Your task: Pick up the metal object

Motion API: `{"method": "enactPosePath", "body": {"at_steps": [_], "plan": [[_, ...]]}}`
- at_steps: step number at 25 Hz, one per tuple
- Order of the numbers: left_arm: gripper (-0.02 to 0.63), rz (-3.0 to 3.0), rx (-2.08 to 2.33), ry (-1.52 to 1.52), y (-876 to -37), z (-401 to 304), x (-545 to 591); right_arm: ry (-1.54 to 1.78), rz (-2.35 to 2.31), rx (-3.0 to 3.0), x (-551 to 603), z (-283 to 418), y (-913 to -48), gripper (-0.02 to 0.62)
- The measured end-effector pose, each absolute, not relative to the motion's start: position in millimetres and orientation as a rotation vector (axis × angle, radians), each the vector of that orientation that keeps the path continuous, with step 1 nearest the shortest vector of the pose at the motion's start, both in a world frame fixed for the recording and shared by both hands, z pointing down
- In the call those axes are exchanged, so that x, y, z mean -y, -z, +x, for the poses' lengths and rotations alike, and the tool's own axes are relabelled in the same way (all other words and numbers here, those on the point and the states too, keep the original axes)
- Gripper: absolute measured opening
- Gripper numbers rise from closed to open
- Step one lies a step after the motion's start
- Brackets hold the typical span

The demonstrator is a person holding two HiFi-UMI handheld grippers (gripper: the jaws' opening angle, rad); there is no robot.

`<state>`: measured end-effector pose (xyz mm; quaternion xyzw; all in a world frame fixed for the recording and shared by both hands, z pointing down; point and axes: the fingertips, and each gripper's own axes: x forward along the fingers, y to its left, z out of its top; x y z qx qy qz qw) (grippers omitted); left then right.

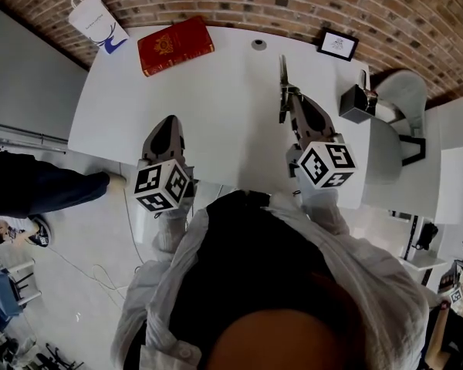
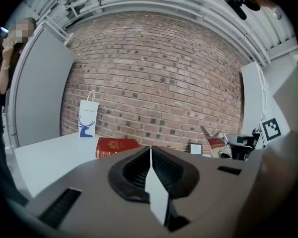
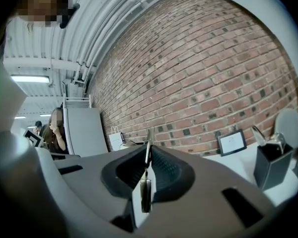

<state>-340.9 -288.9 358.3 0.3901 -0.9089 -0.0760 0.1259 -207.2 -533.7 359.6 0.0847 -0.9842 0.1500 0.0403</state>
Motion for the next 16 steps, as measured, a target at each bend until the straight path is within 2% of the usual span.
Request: {"method": "enactPosePath", "body": {"at_steps": [16], "plan": [[0.025, 1.132, 2.627, 0.178, -369.0, -338.2, 290.5, -0.439, 0.273, 2.954, 538.1, -206.1, -372.1, 0.031]]}}
